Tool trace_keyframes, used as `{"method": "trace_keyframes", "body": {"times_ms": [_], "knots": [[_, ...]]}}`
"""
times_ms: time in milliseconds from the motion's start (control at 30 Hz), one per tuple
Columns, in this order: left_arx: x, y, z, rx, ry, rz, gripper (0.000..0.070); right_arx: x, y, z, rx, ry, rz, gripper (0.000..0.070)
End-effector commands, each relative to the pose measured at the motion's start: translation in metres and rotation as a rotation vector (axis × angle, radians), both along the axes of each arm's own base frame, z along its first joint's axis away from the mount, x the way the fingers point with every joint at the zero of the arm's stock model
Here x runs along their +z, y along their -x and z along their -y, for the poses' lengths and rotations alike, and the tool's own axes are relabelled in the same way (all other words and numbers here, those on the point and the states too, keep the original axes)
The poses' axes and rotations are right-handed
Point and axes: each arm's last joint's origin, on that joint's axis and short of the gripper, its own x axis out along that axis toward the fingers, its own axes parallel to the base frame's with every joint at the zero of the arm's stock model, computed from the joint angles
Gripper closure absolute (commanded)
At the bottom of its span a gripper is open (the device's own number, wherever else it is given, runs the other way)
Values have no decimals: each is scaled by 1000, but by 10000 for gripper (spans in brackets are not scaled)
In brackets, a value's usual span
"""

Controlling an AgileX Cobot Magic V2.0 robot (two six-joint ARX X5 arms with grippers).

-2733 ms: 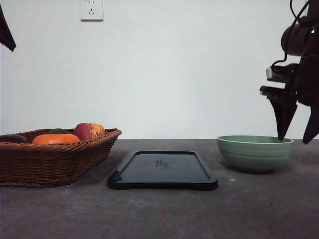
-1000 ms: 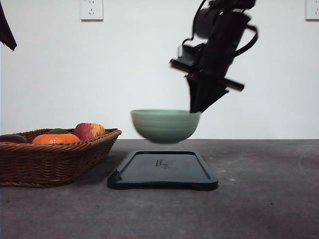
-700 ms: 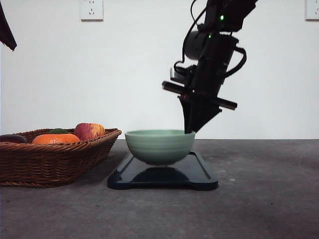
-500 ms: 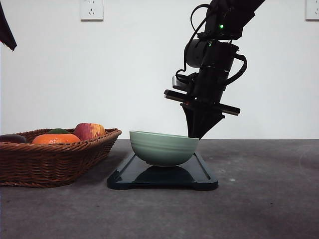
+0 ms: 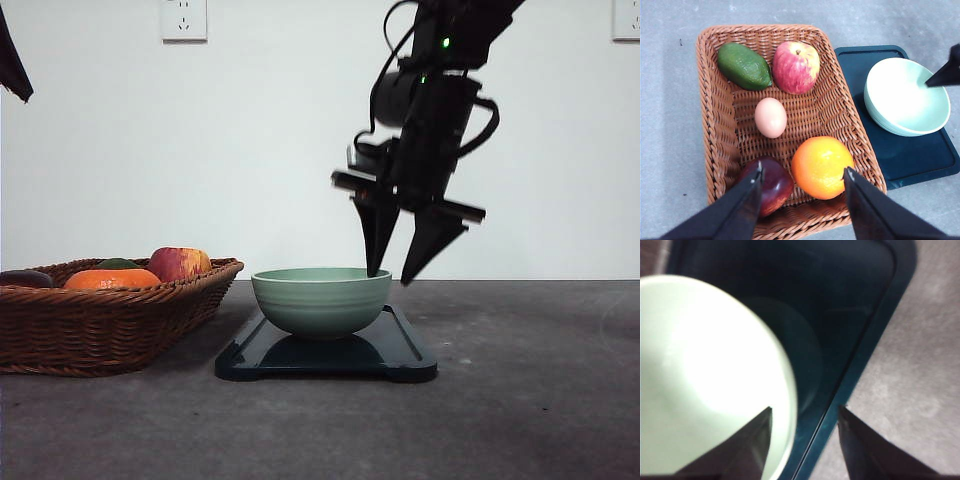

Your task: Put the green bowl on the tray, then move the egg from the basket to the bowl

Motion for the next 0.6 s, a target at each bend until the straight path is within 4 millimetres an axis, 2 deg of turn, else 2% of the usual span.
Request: {"method": "trace_keyframes", "body": {"times_ms": [0, 133, 267, 400, 567], "knots": [[7, -1, 1, -6, 6, 21, 385, 24, 3, -1, 18, -22, 64, 427], [7, -1, 1, -6, 6, 19, 385, 53, 17, 4, 20, -46, 129, 427], [7, -1, 1, -6, 6, 18, 385, 71, 32, 11, 21, -99, 245, 427], [7, -1, 1, -6, 6, 18, 385, 75, 57, 22, 22, -165, 387, 428], [7, -1, 1, -1, 13, 18, 385, 72, 95, 40, 40, -202, 506, 428]]}}
